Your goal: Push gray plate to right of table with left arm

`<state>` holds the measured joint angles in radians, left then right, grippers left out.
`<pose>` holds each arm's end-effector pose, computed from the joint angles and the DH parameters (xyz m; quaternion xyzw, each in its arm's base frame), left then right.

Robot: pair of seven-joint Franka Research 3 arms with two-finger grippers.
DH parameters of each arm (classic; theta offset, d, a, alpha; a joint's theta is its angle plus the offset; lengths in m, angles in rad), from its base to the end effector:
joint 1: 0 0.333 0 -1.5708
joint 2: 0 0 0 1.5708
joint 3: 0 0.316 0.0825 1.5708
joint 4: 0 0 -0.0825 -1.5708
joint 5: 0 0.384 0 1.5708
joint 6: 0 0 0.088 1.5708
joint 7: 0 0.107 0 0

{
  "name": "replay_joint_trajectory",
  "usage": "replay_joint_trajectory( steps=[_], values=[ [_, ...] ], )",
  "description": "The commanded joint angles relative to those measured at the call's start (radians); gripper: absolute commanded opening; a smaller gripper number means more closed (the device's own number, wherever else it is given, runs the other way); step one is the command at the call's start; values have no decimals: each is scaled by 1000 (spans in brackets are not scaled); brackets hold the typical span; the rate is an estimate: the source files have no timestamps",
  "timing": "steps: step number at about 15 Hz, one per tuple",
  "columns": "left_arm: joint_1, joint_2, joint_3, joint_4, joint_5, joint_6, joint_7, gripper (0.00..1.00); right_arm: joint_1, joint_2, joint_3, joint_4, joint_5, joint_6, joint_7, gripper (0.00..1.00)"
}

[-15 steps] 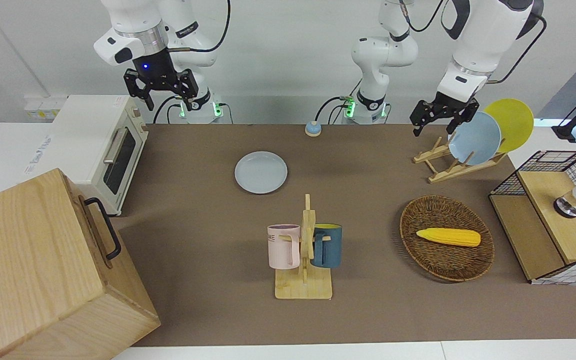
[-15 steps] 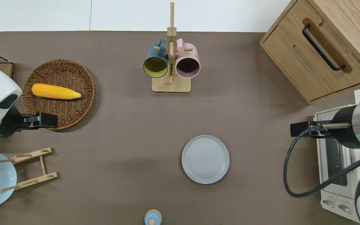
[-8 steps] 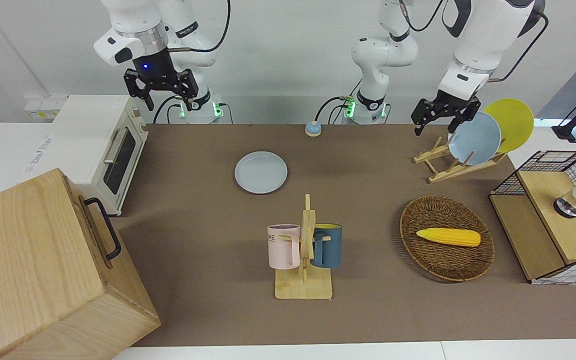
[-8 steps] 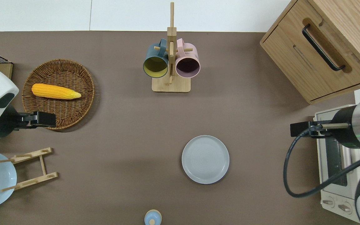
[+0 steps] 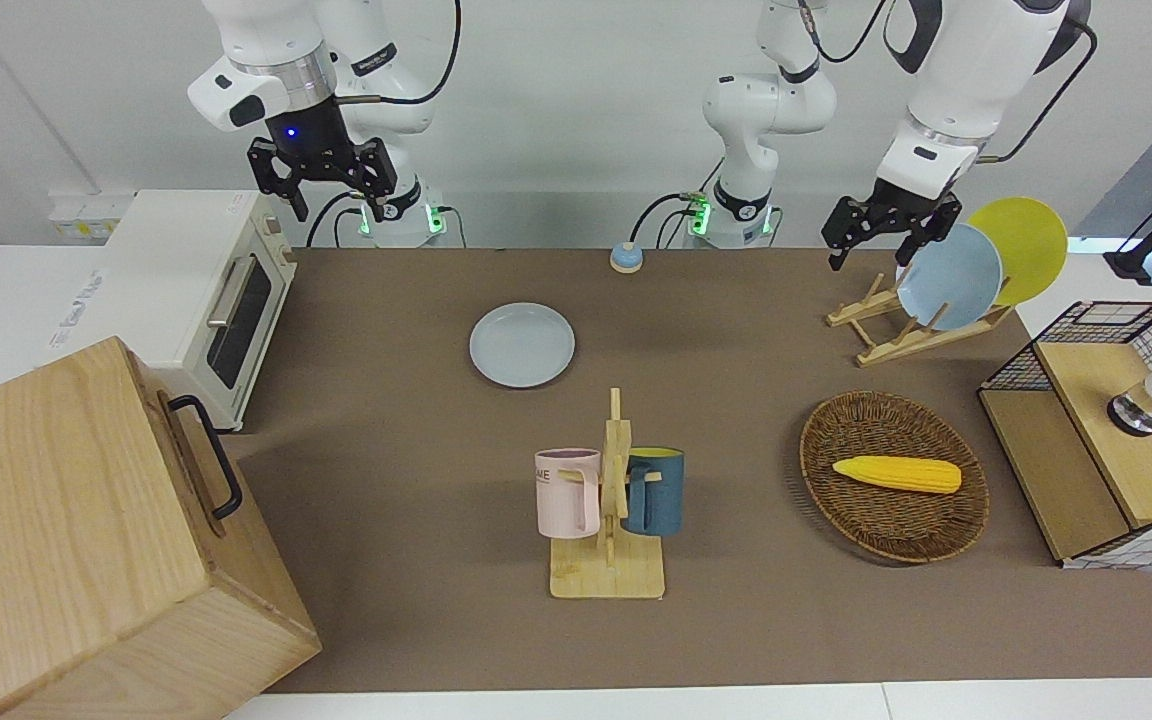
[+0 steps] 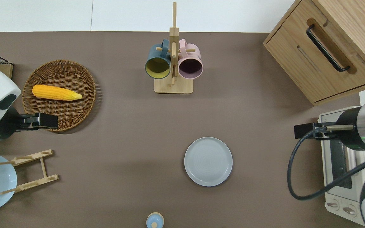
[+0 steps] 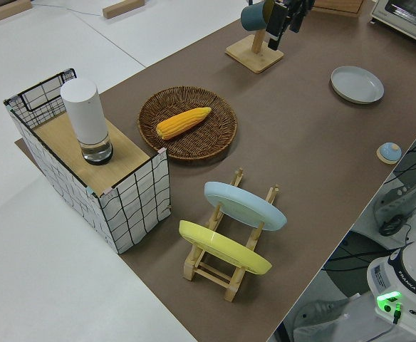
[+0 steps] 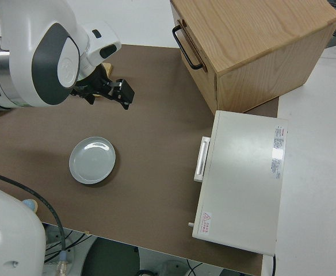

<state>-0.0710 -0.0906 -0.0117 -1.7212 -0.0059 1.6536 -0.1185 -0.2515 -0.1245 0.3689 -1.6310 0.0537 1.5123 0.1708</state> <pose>0.5304 -0.0448 0.6096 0.9998 0.0181 0.0112 0.0036 0.5061 0.0788 0.6526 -0.9996 0.0265 0.0019 0.0042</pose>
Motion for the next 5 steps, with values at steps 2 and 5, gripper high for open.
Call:
replay_joint_trajectory(
  steps=[2,5],
  values=[
    [8,14,-4,29,20,-28,11,993,-25,-27,15,-27,22,0,10,996],
    [8,14,-5,31,17,-26,16,993,-25,-27,15,-27,22,0,10,996]
  ],
)
